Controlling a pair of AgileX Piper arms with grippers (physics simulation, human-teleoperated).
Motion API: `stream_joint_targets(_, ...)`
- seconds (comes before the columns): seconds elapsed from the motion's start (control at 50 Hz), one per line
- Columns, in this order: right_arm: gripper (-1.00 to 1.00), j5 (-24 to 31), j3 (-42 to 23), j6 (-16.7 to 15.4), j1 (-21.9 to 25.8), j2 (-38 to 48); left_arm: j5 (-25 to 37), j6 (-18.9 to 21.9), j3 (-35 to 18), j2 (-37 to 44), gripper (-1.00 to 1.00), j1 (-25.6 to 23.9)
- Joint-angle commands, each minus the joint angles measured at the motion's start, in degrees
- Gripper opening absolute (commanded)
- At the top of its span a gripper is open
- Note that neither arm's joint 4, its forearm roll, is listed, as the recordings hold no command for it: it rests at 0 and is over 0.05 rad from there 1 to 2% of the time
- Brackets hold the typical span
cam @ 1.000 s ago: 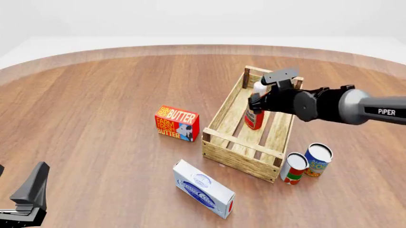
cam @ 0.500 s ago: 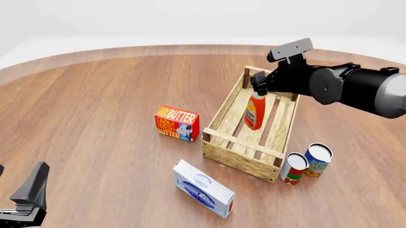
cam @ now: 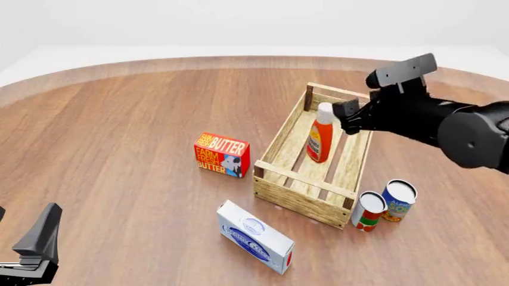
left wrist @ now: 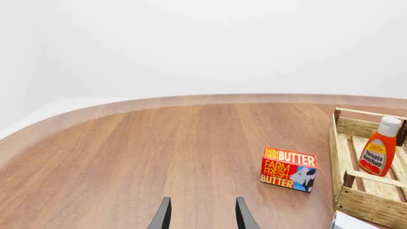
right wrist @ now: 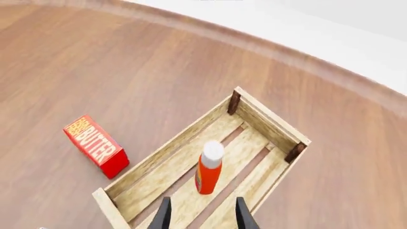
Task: Pick up the ketchup, and put it in the wooden tray.
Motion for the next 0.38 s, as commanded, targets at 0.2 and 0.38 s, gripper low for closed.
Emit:
stream_joint_targets(0.2, 1.00, -4.1, 17.6, 2.6, -1.5, -15.3, 0.0, 0.0, 0.0, 0.0, 1.00, 0.0)
stream_joint_targets(0.38, 1.00, -4.6, 26.3, 4.9, -4.1, -21.8, 0.0, 0.0, 0.0, 0.0, 1.00, 0.0)
